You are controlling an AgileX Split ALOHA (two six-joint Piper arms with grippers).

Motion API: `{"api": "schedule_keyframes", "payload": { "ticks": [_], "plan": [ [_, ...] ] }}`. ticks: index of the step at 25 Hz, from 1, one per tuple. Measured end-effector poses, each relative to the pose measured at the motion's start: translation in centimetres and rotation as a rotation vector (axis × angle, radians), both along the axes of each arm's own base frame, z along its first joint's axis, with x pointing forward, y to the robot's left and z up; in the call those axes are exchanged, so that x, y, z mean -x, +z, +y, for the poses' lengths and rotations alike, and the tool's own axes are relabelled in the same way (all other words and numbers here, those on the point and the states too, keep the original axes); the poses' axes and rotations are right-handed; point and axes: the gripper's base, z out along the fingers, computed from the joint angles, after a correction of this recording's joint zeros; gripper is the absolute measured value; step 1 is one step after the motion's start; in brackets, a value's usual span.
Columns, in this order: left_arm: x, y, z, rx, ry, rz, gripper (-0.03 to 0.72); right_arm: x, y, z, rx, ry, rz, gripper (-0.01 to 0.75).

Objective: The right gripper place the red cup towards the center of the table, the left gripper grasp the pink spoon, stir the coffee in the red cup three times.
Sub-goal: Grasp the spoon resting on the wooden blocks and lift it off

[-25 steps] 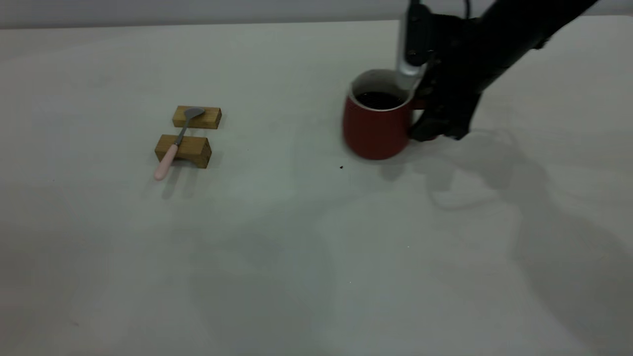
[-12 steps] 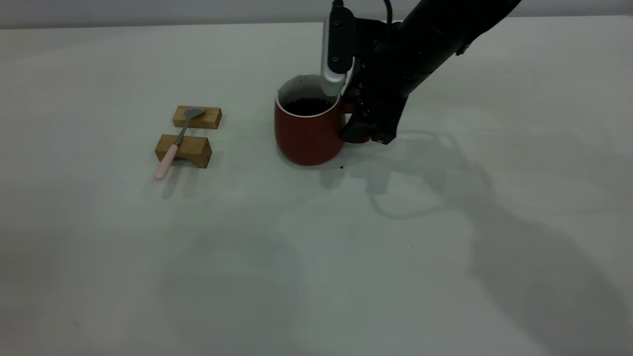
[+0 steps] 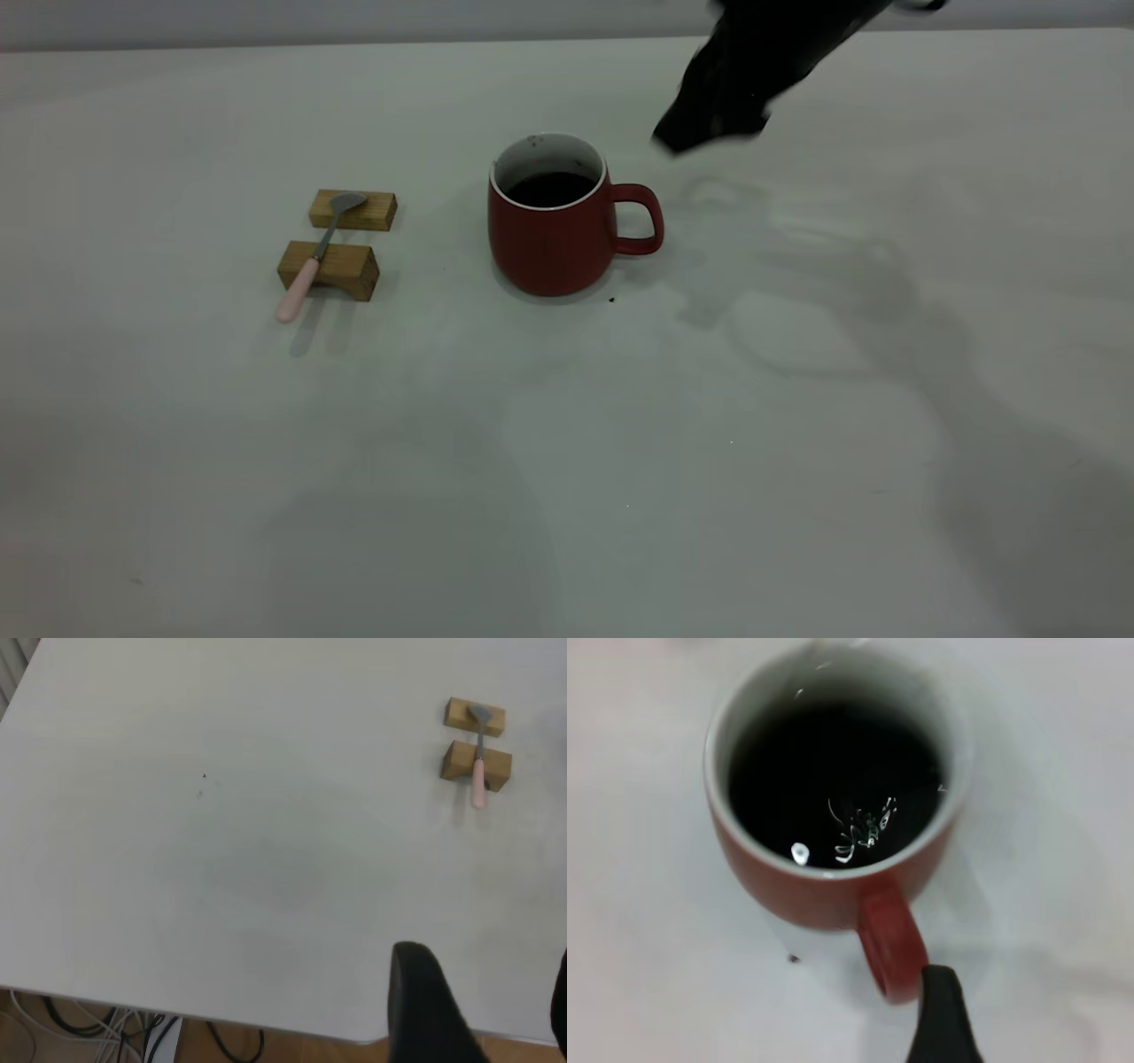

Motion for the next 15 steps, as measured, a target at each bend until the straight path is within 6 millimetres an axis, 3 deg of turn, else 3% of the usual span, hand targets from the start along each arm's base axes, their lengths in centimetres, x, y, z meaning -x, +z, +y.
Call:
{"api": "schedule_keyframes", "payload": {
  "ticks": [4,7,12,15],
  "plan": [
    [0.0,0.0,0.0,0.0,0.0,0.0,0.425,3.2,5.3,-2.0,-0.223,-0.389,0.197,0.582],
    [0.0,0.0,0.0,0.0,0.0,0.0,0.425,7.3,9.2,-3.8,-0.284,-0.513,0.293,0.582],
    [0.0,0.0,0.0,0.0,0.0,0.0,0.425,14.3,12.7,-7.3,-0.181,-0.639,0.489,0.582],
    [0.0,0.0,0.0,0.0,0.0,0.0,0.425,18.3,14.0,-10.0,-0.016,-0.741,0.541,0.582]
  ]
}}
